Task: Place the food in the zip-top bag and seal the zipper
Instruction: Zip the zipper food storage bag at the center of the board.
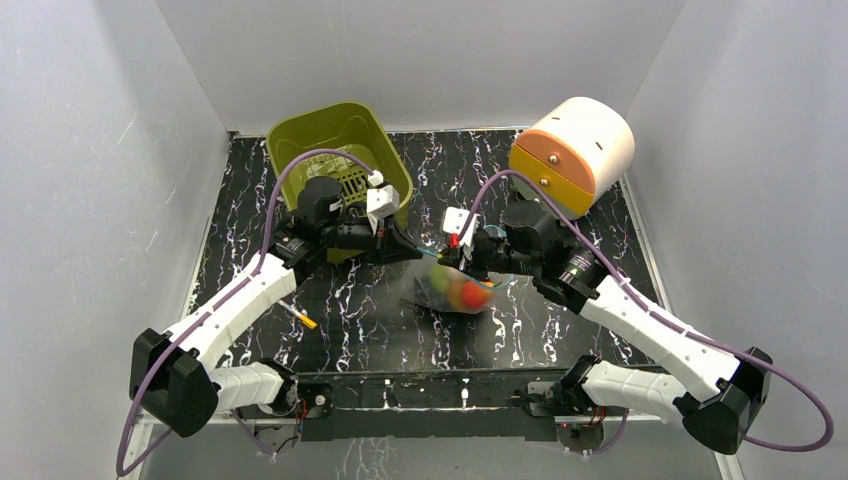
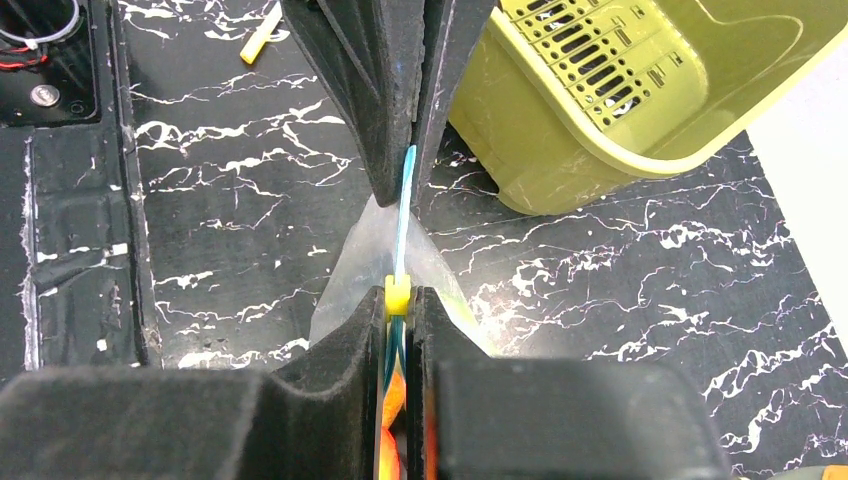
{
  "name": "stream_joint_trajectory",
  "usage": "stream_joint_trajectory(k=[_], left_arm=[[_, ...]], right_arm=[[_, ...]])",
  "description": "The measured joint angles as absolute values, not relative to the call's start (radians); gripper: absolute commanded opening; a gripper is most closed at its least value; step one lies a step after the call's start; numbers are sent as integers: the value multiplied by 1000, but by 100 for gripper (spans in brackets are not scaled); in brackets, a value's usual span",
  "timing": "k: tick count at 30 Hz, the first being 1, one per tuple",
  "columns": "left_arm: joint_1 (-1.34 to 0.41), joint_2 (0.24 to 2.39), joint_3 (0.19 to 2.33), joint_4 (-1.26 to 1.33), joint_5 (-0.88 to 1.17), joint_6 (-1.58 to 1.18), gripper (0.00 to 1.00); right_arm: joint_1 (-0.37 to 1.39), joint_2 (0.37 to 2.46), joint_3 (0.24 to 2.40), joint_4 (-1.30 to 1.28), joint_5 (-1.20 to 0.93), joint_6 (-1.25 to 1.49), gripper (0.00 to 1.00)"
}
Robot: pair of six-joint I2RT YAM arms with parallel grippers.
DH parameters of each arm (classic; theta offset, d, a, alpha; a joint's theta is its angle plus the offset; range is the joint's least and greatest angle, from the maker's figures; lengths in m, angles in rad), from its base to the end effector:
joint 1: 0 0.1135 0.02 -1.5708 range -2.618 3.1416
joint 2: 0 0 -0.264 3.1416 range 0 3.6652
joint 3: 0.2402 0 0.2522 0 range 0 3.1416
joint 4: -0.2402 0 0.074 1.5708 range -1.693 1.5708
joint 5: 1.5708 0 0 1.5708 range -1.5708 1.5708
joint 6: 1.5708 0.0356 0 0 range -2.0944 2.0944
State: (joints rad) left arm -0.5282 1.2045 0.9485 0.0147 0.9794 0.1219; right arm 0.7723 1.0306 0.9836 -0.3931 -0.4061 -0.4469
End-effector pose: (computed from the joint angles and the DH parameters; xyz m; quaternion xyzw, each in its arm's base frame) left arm 0.2172 -0.1610 0.3336 0.4968 0.5655 -0.4724 0.4585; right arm 0.1537 0.1694 0.3429 -0.5621 0.6162 0.2530 0.4902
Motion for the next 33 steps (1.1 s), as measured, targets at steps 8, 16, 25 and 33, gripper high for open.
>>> stream_joint_trajectory(k=[8,16,25,33], left_arm=[[-509,1206,963,-34,995,193,33],[-501,1233,992,-55,1055,225,46],[-501,1266,989,-1,1097,194,34],[-501,1286,989,10,1101,193,32]], right_arm=[[770,1048,986,-403,-426,-440,0],[770,1082,992,-401,-451,-438,0],[770,1090,993,-397,-460,-435,0],[770,1113,1006,-382,-467,-435,0]])
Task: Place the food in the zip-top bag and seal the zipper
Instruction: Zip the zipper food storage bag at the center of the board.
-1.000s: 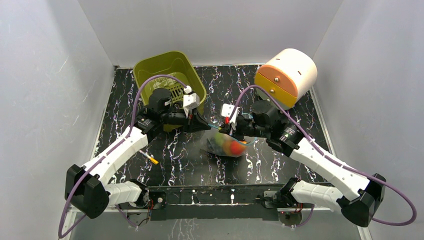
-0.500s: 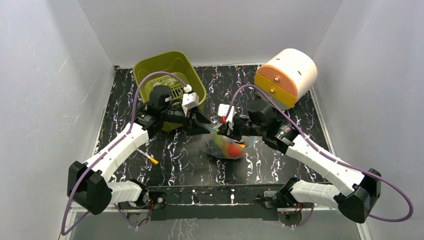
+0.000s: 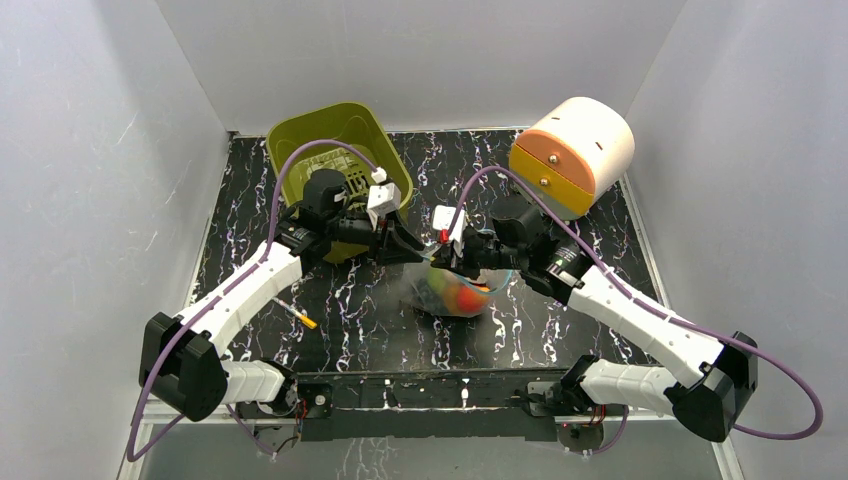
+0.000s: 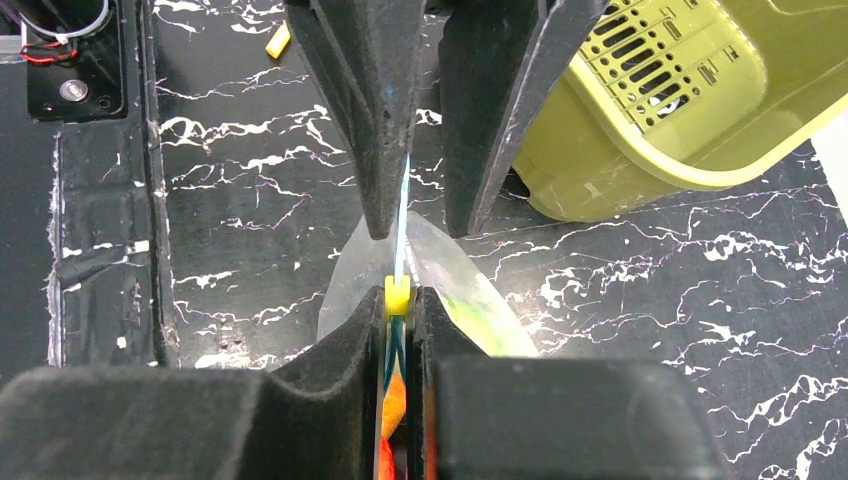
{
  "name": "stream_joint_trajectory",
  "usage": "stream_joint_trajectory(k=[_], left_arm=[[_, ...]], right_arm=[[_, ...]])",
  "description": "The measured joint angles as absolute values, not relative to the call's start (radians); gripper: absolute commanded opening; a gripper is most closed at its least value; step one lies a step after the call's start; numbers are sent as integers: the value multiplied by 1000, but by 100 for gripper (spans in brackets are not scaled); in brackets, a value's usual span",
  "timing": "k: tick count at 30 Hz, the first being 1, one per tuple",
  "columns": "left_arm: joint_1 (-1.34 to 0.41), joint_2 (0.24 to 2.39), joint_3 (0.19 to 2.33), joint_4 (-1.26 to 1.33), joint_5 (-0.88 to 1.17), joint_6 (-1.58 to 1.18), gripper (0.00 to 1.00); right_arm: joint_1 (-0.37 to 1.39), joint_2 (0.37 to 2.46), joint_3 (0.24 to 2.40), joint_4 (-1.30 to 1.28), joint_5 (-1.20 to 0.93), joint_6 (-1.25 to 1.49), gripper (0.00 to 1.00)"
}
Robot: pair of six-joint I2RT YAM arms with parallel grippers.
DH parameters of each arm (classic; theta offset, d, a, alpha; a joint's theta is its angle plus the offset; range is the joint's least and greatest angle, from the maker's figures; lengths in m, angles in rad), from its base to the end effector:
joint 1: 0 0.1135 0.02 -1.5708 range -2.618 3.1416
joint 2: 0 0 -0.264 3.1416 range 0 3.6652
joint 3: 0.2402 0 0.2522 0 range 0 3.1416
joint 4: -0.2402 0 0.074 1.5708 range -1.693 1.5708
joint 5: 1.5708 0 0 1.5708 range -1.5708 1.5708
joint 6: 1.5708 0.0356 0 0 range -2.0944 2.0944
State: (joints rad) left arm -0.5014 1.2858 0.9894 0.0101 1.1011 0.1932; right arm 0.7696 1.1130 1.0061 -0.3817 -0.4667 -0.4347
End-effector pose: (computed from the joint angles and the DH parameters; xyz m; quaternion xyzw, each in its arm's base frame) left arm 0.2338 -0.1644 0.3272 0.5269 0.5350 -0.4923 0.4401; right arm 0.1660 0.1832 0.3342 -0.5705 0.6198 0.2790 0.4611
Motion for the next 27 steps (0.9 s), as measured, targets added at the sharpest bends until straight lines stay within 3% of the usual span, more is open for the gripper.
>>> stream_joint_trajectory(k=[5,8,10,12,14,16,20,22,26,27], left_arm=[[-501,1286,989,-59,1101,244,28],[-501,1287,989,-81,1102,258,8],[-501,1288,989,-87,1103,262,4],[-501,1289,989,-86,1107,265,7],[-501,1289,990,-83,1108,264,19],[-501,1291,990,-75,1111,259,24],[-501,1308,996,-55,1119,244,26],[-501,1316,997,-50,1127,242,21],[-501,1328,997,-46,1140,236,0],[-501,1330,997,-46,1143,236,0]], right_arm=[[770,1114,1006,-377,-470,-435,0],[770,1114,1006,-377,-471,-434,0],[770,1114,1006,-376,-471,-434,0],[770,1114,1006,-377,-471,-434,0],[769,1114,1006,-376,-471,-434,0],[769,1114,1006,-377,-474,-434,0],[769,1114,1006,-376,-479,-434,0],[769,1114,1006,-376,-479,-432,0],[769,1119,1006,-368,-482,-426,0],[769,1121,1006,-366,-481,-424,0]])
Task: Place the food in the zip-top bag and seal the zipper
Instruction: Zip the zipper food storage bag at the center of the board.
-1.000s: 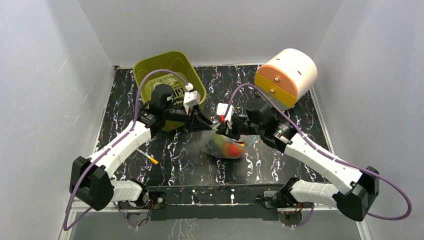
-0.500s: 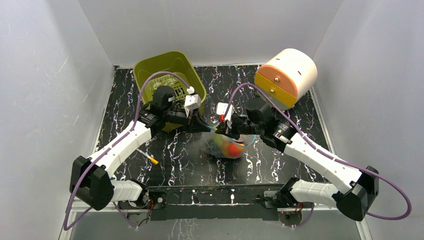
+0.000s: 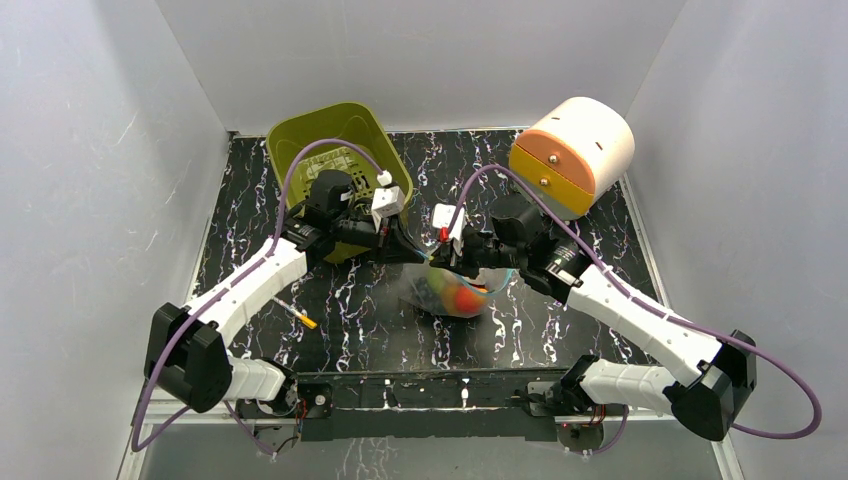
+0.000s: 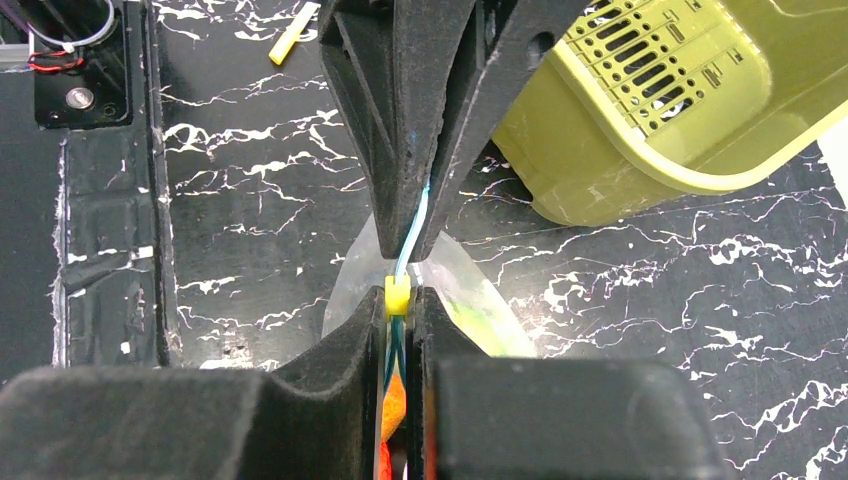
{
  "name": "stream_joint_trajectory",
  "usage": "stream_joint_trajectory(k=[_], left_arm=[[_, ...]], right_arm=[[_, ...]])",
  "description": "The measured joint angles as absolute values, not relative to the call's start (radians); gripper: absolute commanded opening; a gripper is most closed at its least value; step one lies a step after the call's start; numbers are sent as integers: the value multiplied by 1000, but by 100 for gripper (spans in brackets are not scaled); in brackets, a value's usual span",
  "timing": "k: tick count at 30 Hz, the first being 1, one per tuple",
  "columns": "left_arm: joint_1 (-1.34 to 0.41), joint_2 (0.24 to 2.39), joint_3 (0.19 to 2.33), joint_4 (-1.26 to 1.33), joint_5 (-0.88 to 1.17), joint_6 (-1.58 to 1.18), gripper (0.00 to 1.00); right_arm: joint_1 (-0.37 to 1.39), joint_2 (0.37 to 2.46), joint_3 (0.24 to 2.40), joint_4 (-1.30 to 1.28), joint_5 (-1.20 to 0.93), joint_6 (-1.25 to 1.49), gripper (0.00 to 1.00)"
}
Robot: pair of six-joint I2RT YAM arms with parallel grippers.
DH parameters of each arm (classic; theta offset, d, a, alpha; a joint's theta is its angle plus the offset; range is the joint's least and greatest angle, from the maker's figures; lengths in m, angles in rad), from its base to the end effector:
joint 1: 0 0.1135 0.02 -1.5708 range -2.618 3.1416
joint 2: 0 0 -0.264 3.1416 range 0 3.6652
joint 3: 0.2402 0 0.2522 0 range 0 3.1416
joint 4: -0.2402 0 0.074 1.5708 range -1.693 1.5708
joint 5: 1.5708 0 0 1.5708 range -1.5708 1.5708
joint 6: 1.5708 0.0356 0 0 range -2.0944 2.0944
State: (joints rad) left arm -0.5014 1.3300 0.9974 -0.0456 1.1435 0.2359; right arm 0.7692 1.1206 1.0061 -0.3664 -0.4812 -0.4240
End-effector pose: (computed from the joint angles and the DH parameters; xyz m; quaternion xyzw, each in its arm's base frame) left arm 0.2393 -0.1681 0.3138 0.5342 0.5396 -0.5063 0.4088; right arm 0.1674 0.1850 0.3340 -0.5688 0.6177 0.2872 0.4610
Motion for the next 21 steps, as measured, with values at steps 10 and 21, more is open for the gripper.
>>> stream_joint_trajectory(k=[10,21], left_arm=[[-508,1306,1008,-94,1089,249,0],[-517,1183,1023,-215,938,293,0]], right_arm=[[765,1119,1006,-366,-465,-425,0],[772,1072,1009,-397,-435,-451,0]])
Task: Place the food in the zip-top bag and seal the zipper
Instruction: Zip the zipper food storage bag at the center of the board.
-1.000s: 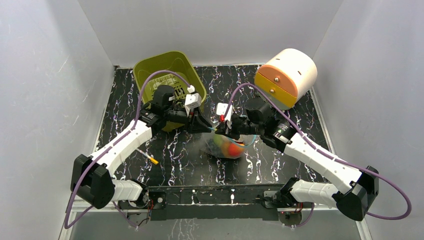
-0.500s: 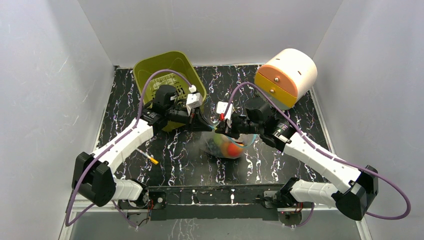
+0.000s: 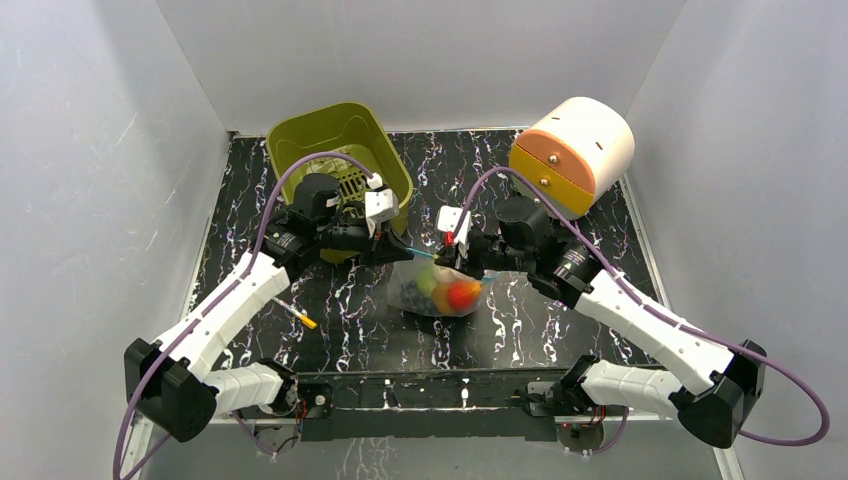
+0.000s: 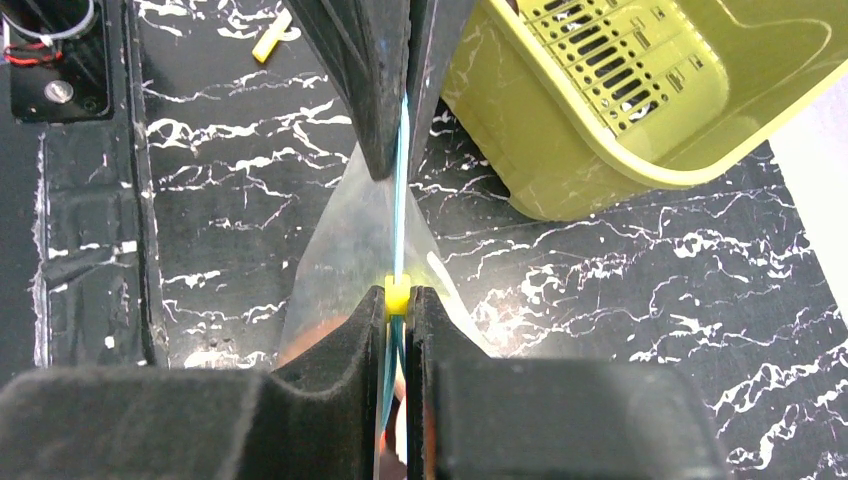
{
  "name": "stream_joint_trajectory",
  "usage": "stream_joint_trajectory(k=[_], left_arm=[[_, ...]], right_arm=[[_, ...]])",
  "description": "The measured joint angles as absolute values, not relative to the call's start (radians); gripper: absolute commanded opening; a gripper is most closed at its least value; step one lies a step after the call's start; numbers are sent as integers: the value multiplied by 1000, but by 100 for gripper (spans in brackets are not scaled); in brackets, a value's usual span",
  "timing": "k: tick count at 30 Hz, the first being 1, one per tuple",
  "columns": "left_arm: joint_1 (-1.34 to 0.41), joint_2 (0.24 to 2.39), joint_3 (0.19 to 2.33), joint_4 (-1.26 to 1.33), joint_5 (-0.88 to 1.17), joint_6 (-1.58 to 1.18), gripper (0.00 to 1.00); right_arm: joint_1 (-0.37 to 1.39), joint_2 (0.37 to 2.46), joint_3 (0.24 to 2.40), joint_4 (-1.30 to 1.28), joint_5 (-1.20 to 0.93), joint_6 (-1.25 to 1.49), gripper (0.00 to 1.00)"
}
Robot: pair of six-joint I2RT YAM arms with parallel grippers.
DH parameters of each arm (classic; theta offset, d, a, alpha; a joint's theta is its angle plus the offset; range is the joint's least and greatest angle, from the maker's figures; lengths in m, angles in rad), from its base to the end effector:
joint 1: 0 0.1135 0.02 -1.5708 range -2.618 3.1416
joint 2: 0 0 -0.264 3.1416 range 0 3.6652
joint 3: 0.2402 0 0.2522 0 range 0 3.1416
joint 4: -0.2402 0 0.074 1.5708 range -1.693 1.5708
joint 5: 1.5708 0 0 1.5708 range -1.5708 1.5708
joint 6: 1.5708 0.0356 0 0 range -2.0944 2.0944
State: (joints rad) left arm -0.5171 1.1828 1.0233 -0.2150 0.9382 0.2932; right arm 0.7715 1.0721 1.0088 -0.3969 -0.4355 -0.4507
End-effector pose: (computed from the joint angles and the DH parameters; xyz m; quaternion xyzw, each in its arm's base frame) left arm 0.2118 -0.1535 0.3434 0.5245 0.5771 -0.4274 0.4574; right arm 0.1596 0.1762 0.3425 -0.5693 0.6142 0.2634 0.4788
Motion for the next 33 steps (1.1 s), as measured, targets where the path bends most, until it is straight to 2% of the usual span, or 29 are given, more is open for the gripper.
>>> stream_joint_trajectory(k=[15,33], left_arm=[[-454,1157,1086,-467,847,419,0],[-402,1134,1134,-573,724,504,0]], right_arm=[[771,1072,1056,-548,-366,-532,0],[762,1065,1137,-714,-266,-562,0]])
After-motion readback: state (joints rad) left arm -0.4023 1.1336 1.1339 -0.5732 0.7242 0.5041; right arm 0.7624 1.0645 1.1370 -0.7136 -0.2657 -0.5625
